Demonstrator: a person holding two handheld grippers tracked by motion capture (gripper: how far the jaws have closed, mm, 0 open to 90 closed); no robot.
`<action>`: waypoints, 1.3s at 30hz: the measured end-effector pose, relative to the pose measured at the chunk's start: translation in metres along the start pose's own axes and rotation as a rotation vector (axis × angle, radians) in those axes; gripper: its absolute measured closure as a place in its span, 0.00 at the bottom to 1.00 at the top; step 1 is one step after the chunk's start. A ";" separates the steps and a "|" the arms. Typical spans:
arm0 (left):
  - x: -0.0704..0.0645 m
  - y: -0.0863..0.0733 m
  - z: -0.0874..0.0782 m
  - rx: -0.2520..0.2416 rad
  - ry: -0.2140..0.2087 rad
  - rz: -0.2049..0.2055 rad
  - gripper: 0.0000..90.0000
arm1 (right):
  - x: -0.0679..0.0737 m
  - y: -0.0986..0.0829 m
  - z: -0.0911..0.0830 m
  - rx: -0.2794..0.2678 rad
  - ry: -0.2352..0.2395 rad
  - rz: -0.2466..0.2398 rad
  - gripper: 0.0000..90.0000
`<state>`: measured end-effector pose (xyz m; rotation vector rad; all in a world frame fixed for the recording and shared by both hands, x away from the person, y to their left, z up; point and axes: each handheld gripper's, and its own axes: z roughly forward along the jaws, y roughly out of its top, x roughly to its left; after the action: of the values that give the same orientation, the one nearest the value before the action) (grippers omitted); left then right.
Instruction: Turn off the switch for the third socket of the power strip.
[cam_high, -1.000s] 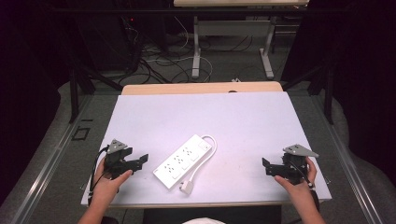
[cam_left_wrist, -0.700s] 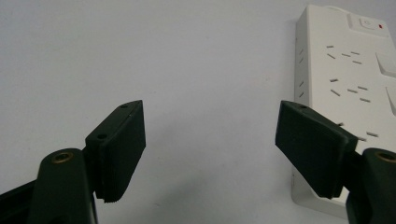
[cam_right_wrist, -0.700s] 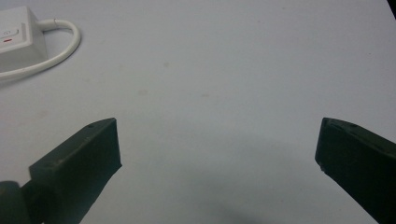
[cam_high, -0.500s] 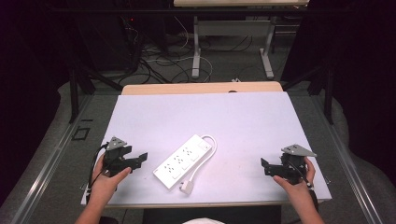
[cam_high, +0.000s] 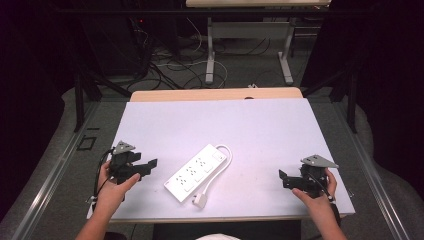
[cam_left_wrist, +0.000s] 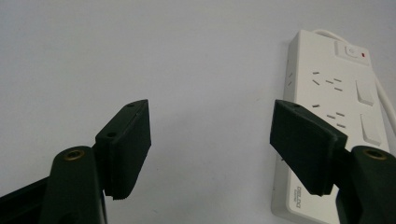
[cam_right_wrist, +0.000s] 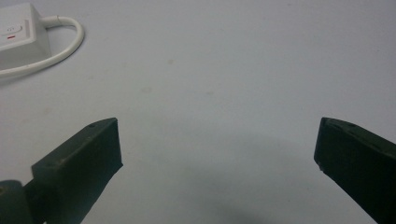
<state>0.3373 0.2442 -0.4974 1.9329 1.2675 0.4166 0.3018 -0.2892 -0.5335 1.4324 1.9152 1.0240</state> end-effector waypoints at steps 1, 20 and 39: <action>-0.001 0.001 -0.001 0.001 -0.002 0.003 0.32 | 0.000 0.000 0.000 0.000 0.001 -0.002 0.00; -0.017 0.018 -0.016 0.005 -0.046 0.050 0.39 | 0.001 0.000 0.001 0.007 0.011 -0.009 0.01; -0.040 0.030 -0.025 0.039 -0.097 0.092 0.43 | 0.002 0.000 0.002 0.009 0.016 -0.013 0.01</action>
<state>0.3222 0.2130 -0.4531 2.0244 1.1360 0.3429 0.3024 -0.2864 -0.5349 1.4195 1.9401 1.0248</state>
